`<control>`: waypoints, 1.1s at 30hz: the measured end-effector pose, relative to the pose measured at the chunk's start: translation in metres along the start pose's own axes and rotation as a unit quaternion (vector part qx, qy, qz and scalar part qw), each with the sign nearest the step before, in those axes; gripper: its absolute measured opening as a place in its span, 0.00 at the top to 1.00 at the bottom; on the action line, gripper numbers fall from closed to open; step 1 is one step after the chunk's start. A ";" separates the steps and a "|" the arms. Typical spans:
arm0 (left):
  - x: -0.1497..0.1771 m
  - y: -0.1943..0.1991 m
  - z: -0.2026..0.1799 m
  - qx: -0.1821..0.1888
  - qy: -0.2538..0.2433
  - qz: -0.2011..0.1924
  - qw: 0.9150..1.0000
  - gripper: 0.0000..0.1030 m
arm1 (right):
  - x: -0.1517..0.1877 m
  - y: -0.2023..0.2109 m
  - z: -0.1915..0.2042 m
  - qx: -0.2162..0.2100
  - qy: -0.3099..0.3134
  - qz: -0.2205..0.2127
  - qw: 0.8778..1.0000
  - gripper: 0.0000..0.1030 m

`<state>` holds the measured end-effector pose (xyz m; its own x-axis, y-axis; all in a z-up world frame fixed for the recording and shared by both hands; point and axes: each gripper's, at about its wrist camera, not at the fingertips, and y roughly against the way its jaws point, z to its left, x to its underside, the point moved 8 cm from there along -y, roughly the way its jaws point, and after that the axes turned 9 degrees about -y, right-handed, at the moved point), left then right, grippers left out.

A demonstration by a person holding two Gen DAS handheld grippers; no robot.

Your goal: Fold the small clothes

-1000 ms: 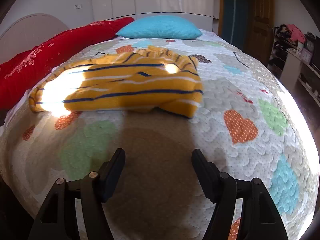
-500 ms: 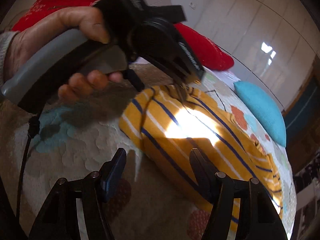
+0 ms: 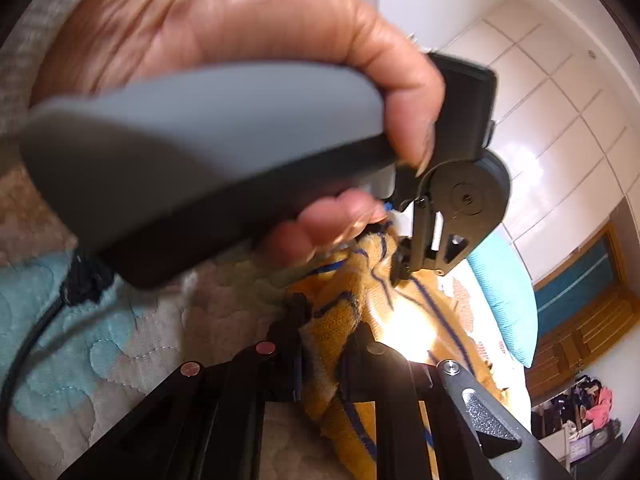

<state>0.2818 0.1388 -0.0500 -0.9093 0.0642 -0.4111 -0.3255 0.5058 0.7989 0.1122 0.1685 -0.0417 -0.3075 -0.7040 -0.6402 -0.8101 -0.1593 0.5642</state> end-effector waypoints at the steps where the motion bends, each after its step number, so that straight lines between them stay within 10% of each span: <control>1: -0.002 0.007 -0.005 -0.007 0.001 -0.005 1.000 0.86 | -0.002 0.006 -0.007 0.001 -0.015 -0.008 1.000 0.88; 9: -0.044 0.036 -0.139 -0.002 -0.080 -0.033 0.996 0.86 | 0.021 0.069 -0.114 0.070 -0.132 -0.066 0.987 0.89; 18: -0.043 -0.089 -0.326 0.018 -0.180 0.036 0.983 0.76 | 0.183 0.082 -0.265 0.118 -0.344 0.032 0.931 0.89; 23: -0.035 -0.074 -0.337 0.036 -0.163 0.010 0.986 0.67 | 0.266 0.087 -0.267 0.039 -0.461 0.083 0.883 0.89; 27: -0.026 -0.027 -0.305 -0.002 -0.143 -0.044 0.989 0.35 | 0.261 0.095 -0.253 0.034 -0.451 0.078 0.889 0.89; 33: 0.042 0.000 -0.239 -0.103 -0.149 -0.050 0.982 0.35 | 0.267 0.072 -0.272 0.005 -0.480 0.087 0.873 0.88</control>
<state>0.1819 -0.0645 0.0380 -0.7639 0.2882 -0.5774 -0.4824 0.3393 0.8075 0.1078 -0.2191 -0.0299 -0.6990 0.1872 -0.6902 -0.7124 -0.0984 0.6948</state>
